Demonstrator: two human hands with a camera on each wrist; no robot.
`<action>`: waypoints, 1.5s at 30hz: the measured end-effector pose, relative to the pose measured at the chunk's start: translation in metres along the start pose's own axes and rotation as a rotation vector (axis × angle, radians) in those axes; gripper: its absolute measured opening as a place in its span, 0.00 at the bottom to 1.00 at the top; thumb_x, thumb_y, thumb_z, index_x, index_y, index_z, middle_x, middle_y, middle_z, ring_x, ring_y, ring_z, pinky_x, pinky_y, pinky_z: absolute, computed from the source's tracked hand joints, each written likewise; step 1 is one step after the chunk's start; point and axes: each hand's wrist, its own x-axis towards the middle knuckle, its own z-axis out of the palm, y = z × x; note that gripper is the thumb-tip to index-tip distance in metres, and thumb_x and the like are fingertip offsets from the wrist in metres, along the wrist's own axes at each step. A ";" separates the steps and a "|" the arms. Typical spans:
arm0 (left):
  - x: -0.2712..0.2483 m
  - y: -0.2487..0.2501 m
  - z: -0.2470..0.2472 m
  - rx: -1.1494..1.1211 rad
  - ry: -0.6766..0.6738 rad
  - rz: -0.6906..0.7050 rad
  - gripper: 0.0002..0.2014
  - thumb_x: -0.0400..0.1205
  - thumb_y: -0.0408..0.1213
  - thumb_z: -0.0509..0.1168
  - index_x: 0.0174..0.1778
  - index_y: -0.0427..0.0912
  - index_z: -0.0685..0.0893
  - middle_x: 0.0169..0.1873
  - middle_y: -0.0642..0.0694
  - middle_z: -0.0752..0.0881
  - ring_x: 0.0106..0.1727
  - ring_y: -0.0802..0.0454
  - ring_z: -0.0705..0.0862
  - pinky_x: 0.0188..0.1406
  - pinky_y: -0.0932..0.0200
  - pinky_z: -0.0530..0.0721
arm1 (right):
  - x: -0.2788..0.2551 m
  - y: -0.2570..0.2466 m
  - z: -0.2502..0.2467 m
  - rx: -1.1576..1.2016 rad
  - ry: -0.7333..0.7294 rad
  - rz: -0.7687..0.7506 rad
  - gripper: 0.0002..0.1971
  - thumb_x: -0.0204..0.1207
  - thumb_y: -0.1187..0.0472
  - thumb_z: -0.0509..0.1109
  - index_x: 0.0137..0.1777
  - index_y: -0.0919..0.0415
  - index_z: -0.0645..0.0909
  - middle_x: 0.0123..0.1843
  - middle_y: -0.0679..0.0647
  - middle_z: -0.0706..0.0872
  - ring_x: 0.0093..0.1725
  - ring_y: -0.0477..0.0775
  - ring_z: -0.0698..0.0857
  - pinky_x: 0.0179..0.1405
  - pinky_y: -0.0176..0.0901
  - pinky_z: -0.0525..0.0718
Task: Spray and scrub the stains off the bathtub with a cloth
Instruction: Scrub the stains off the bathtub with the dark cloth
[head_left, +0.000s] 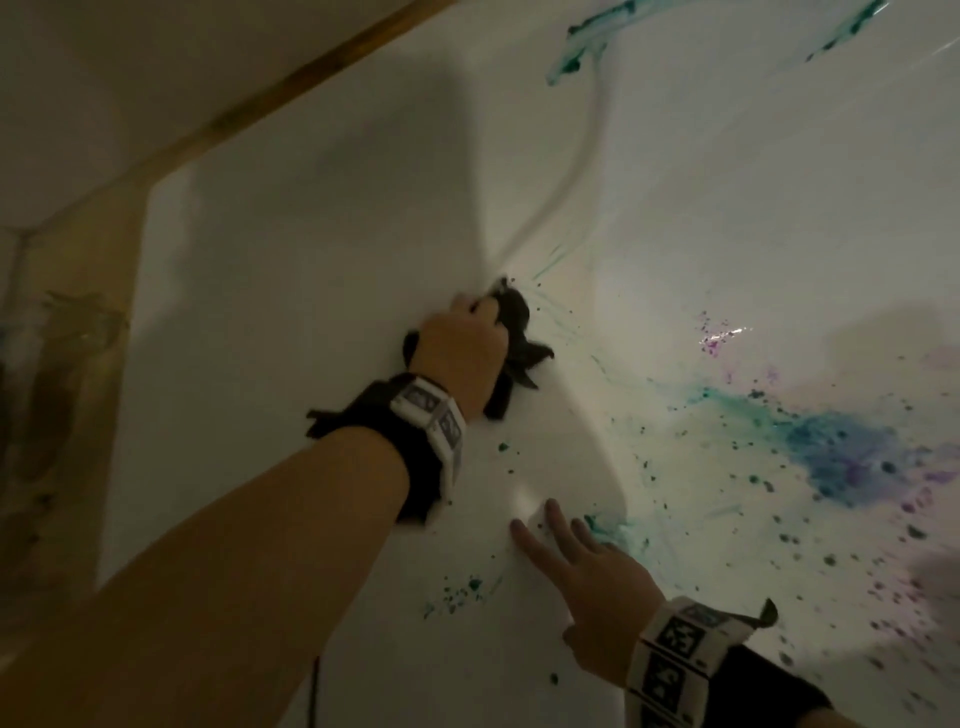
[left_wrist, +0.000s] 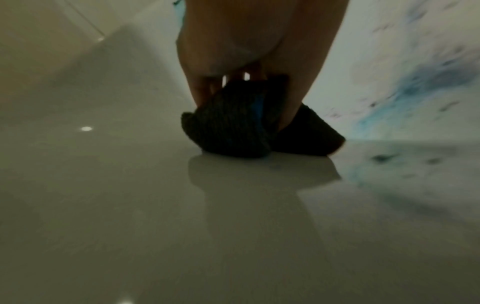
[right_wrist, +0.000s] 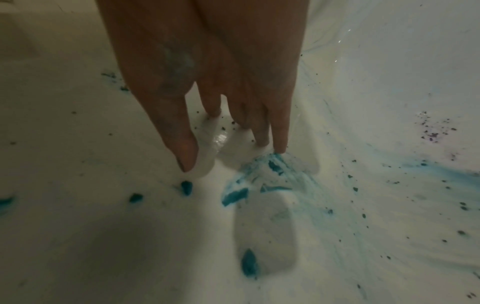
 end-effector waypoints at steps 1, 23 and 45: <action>-0.007 0.010 0.003 -0.040 -0.070 0.022 0.13 0.81 0.35 0.58 0.60 0.41 0.78 0.66 0.43 0.73 0.65 0.43 0.72 0.48 0.53 0.75 | 0.001 0.001 -0.002 -0.004 -0.016 -0.001 0.53 0.76 0.62 0.69 0.76 0.38 0.25 0.80 0.53 0.26 0.82 0.61 0.41 0.81 0.55 0.53; -0.070 0.029 0.005 0.091 -0.268 0.055 0.15 0.85 0.34 0.53 0.65 0.38 0.77 0.69 0.41 0.68 0.72 0.38 0.63 0.46 0.52 0.76 | -0.003 0.000 -0.003 -0.077 0.039 -0.002 0.50 0.75 0.66 0.65 0.79 0.41 0.30 0.82 0.56 0.31 0.82 0.61 0.45 0.80 0.58 0.54; -0.165 0.095 -0.005 -0.174 -0.507 -0.099 0.14 0.85 0.34 0.55 0.65 0.35 0.74 0.65 0.39 0.71 0.65 0.42 0.72 0.54 0.53 0.77 | -0.066 0.026 0.027 -0.113 -0.061 0.127 0.42 0.77 0.61 0.67 0.81 0.40 0.43 0.84 0.52 0.35 0.83 0.56 0.50 0.75 0.48 0.68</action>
